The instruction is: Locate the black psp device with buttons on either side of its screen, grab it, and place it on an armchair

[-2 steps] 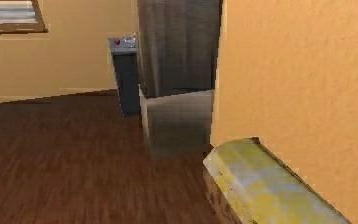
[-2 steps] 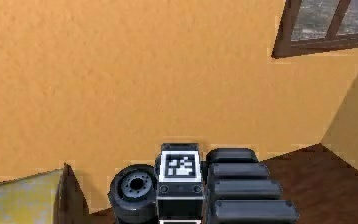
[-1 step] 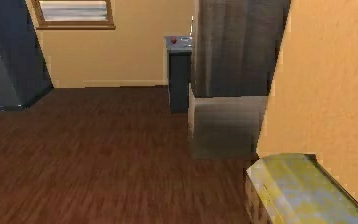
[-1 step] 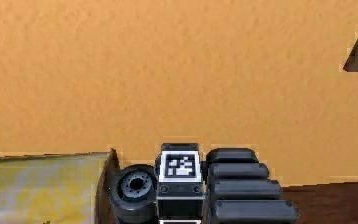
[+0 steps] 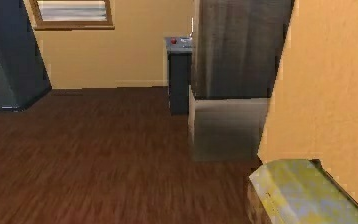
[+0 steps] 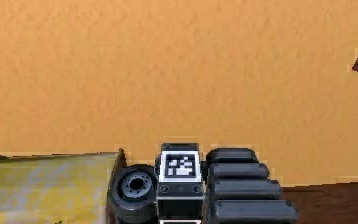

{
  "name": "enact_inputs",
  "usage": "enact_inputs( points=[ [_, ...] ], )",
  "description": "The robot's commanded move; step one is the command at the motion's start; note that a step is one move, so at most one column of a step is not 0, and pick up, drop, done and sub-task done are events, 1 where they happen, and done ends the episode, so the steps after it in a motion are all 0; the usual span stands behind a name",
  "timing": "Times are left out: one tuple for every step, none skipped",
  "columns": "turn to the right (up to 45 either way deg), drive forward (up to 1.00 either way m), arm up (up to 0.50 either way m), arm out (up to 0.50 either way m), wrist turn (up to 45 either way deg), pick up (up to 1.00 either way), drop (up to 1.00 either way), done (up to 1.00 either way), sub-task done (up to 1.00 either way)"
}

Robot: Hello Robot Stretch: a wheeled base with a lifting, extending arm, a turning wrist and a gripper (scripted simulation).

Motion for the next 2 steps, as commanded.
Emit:
enact_inputs(
  points=[
    [-45.0, 0.0, 0.0, 0.0, 0.0, 0.0, 0.0, 0.0, 0.0],
    [-9.0, 0.0, 0.0, 0.0, 0.0, 0.0, 0.0, 0.0, 0.0]
  ],
)
